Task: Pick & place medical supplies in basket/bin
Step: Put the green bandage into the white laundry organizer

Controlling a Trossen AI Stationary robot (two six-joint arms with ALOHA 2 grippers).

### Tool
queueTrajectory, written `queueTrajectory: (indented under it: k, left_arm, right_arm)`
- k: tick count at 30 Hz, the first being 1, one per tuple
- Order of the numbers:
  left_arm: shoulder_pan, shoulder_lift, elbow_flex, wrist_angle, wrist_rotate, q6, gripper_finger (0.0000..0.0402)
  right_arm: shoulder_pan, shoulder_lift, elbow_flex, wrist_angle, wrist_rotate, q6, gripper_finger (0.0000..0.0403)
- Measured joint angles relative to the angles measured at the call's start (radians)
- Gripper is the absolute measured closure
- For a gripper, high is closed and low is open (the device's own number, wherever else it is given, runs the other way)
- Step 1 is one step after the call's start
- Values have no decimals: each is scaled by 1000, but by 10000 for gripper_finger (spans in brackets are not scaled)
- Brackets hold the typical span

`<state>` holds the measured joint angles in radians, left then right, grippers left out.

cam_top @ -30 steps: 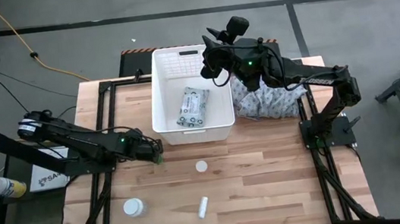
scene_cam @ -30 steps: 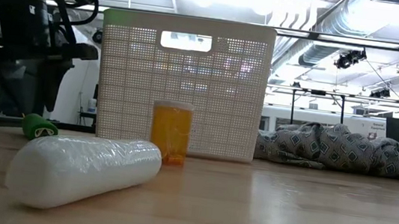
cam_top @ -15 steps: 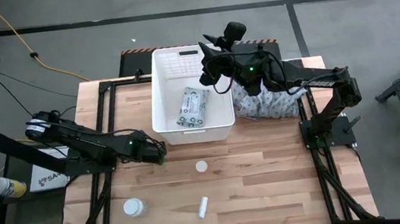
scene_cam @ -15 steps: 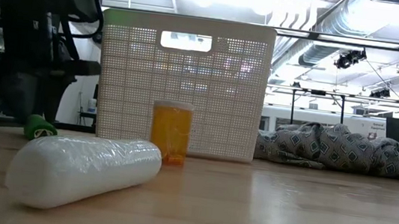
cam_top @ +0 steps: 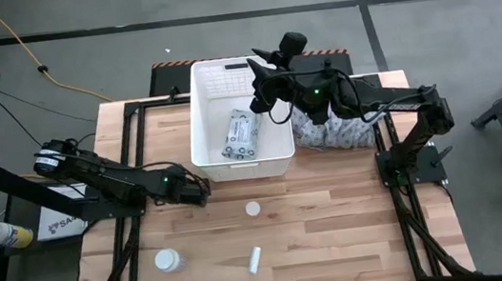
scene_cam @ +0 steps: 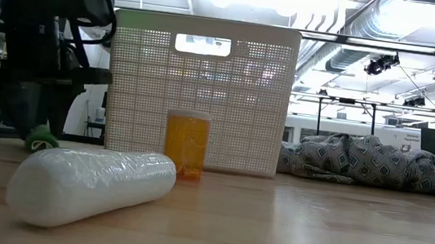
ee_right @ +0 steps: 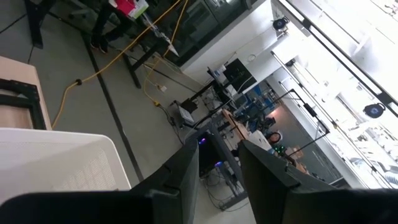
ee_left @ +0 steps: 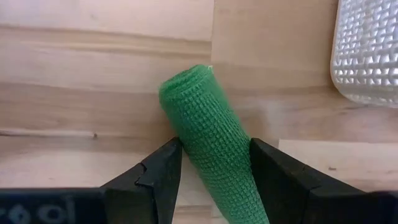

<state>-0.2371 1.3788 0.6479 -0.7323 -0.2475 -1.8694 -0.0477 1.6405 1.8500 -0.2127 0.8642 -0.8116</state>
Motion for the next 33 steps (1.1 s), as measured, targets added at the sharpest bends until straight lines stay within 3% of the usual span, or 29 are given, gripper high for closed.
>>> queueTrajectory:
  k: [14, 25, 33]
  left_arm:
    - [-3, 3, -4, -3, 125, -20, 185]
    - [-46, 3, -4, -4, 79, -51, 273]
    - [-136, 3, -4, -3, 45, -160, 288]
  right_arm:
    - [2, 0, 0, 0, 0, 0, 295]
    - [3, 0, 0, 0, 0, 0, 295]
    - [3, 0, 0, 0, -2, 0, 295]
